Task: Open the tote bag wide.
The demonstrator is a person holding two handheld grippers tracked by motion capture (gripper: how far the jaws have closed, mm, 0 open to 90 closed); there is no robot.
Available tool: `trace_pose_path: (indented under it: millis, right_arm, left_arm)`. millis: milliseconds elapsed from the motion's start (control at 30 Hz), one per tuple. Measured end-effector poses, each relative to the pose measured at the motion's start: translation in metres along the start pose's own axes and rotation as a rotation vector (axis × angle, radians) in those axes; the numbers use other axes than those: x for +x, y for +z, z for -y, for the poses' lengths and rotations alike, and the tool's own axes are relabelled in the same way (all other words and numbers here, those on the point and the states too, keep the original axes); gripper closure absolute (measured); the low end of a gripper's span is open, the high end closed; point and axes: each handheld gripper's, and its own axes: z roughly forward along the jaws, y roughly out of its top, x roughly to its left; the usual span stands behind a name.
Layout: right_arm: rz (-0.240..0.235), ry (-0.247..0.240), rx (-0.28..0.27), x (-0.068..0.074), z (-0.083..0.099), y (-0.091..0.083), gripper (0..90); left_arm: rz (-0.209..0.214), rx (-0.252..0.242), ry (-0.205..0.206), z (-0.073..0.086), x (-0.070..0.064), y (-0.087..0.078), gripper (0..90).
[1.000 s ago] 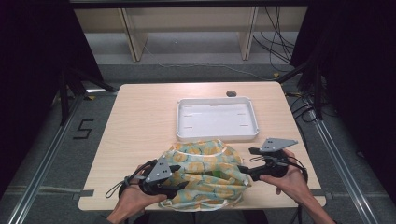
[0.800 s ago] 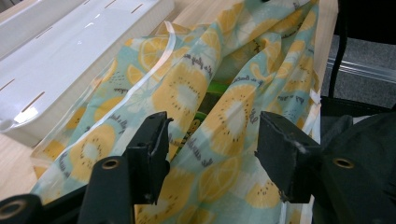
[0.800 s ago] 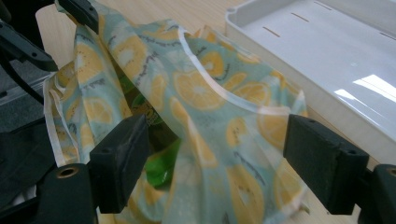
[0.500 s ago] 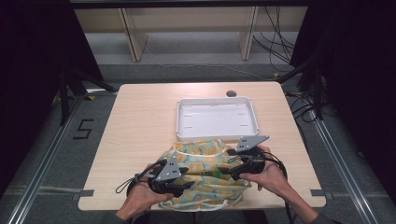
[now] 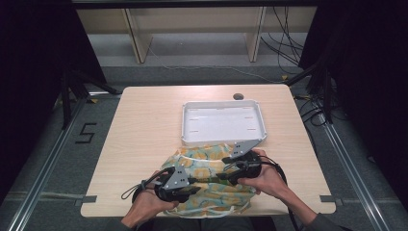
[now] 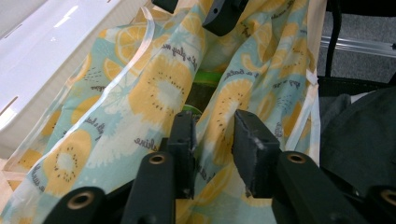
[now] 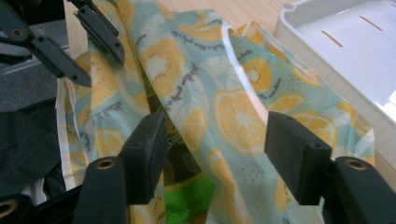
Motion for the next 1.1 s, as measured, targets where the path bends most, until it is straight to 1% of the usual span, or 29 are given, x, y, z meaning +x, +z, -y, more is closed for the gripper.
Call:
trace_pose_path:
  millis: [33,67,100,133,167,200,233,267,300,333,400,433,467,500,533,567,600,633,667,700,733,767,800,933,967,1000,1033,1067,1100]
  right_arm:
    - [-0.005,-0.001,0.004,0.001,-0.001,0.002,43.2]
    - [-0.010,-0.007,0.008,0.002,-0.001,0.004,44.5]
    - [-0.010,-0.007,0.008,0.002,-0.001,0.004,44.5]
    - [-0.015,-0.024,0.015,0.001,-0.001,0.006,47.4]
    - [-0.033,-0.040,0.030,0.003,-0.002,0.011,54.8]
    - [-0.025,-0.046,0.041,0.004,-0.003,0.013,59.7]
    - [-0.030,-0.053,0.051,0.004,-0.004,0.015,65.4]
    - [-0.030,-0.053,0.051,0.004,-0.004,0.015,65.4]
    - [-0.023,-0.075,0.060,0.004,-0.006,0.018,77.2]
    - [-0.018,-0.086,0.062,0.003,-0.006,0.018,81.3]
    - [-0.014,-0.086,0.060,-0.001,-0.008,0.019,87.8]
    - [-0.014,-0.086,0.060,-0.001,-0.008,0.019,87.8]
    - [-0.006,-0.065,0.061,-0.003,-0.009,0.018,89.8]
    - [0.019,-0.072,0.042,-0.011,-0.011,0.015,90.0]
    - [0.019,-0.072,0.042,-0.011,-0.011,0.015,90.0]
    - [0.058,-0.039,0.031,-0.019,-0.013,0.012,90.0]
    - [0.078,-0.030,0.030,-0.023,-0.014,0.010,90.0]
    - [0.095,-0.024,0.021,-0.027,-0.016,0.009,90.0]
    - [0.121,-0.033,0.008,-0.032,-0.017,0.008,90.0]
    - [0.132,-0.025,0.005,-0.037,-0.018,0.007,90.0]
    - [0.147,-0.010,0.007,-0.042,-0.019,0.005,90.0]
    - [0.162,-0.014,0.003,-0.047,-0.020,0.004,90.0]
    - [0.176,0.000,-0.003,-0.051,-0.020,0.004,90.0]
    - [0.231,0.019,-0.001,-0.070,-0.022,0.001,90.0]
    - [0.242,0.029,-0.001,-0.074,-0.022,0.001,90.0]
    - [0.242,0.029,-0.001,-0.074,-0.022,0.001,90.0]
    - [0.264,0.041,-0.007,-0.083,-0.021,0.001,90.0]
    - [0.275,0.052,-0.020,-0.087,-0.020,0.002,90.0]
    - [0.275,0.052,-0.020,-0.087,-0.020,0.002,90.0]
  left_arm:
    - [0.013,-0.002,-0.004,0.000,0.000,0.001,71.9]
    - [0.013,-0.002,-0.004,0.000,0.000,0.001,74.8]
    - [0.007,0.002,0.018,0.000,0.001,0.001,74.8]
    - [0.011,-0.001,0.005,0.000,-0.001,0.003,78.2]
    - [0.018,0.012,0.018,-0.001,0.000,0.004,85.7]
    - [0.009,0.013,0.028,0.000,-0.001,0.005,87.9]
    - [0.016,0.020,0.030,0.000,-0.001,0.005,88.9]
    - [0.016,0.020,0.030,0.000,-0.001,0.005,89.3]
    - [0.028,0.024,0.031,0.000,-0.003,0.004,89.5]
    - [0.020,0.024,0.017,0.000,-0.004,0.004,89.5]
    - [0.020,0.032,0.020,0.000,-0.005,0.002,89.6]
    - [0.026,0.028,0.013,0.001,-0.007,0.001,89.6]
    - [0.028,0.039,0.030,0.002,-0.007,-0.002,89.7]
    - [0.040,0.037,0.015,0.004,-0.010,-0.005,89.7]
    - [0.040,0.037,0.015,0.004,-0.010,-0.005,89.7]
    - [0.055,0.048,0.016,0.006,-0.013,-0.008,89.7]
    - [0.061,0.045,0.002,0.008,-0.015,-0.008,89.7]
    - [0.060,0.057,0.006,0.009,-0.016,-0.010,89.7]
    - [0.060,0.057,0.006,0.009,-0.016,-0.010,89.7]
    - [0.083,0.065,0.003,0.013,-0.018,-0.012,89.7]
    - [0.076,0.073,0.011,0.015,-0.019,-0.014,89.7]
    - [0.083,0.063,-0.008,0.017,-0.022,-0.014,89.8]
    - [0.085,0.069,-0.011,0.019,-0.023,-0.015,89.7]
    - [0.096,0.090,-0.001,0.023,-0.024,-0.018,89.8]
    - [0.101,0.085,-0.011,0.025,-0.027,-0.018,89.8]
    - [0.101,0.085,-0.011,0.025,-0.027,-0.018,89.8]
    - [0.108,0.107,0.005,0.025,-0.028,-0.018,89.8]
    - [0.116,0.092,-0.012,0.026,-0.031,-0.016,89.8]
    - [0.116,0.092,-0.012,0.026,-0.031,-0.016,89.8]
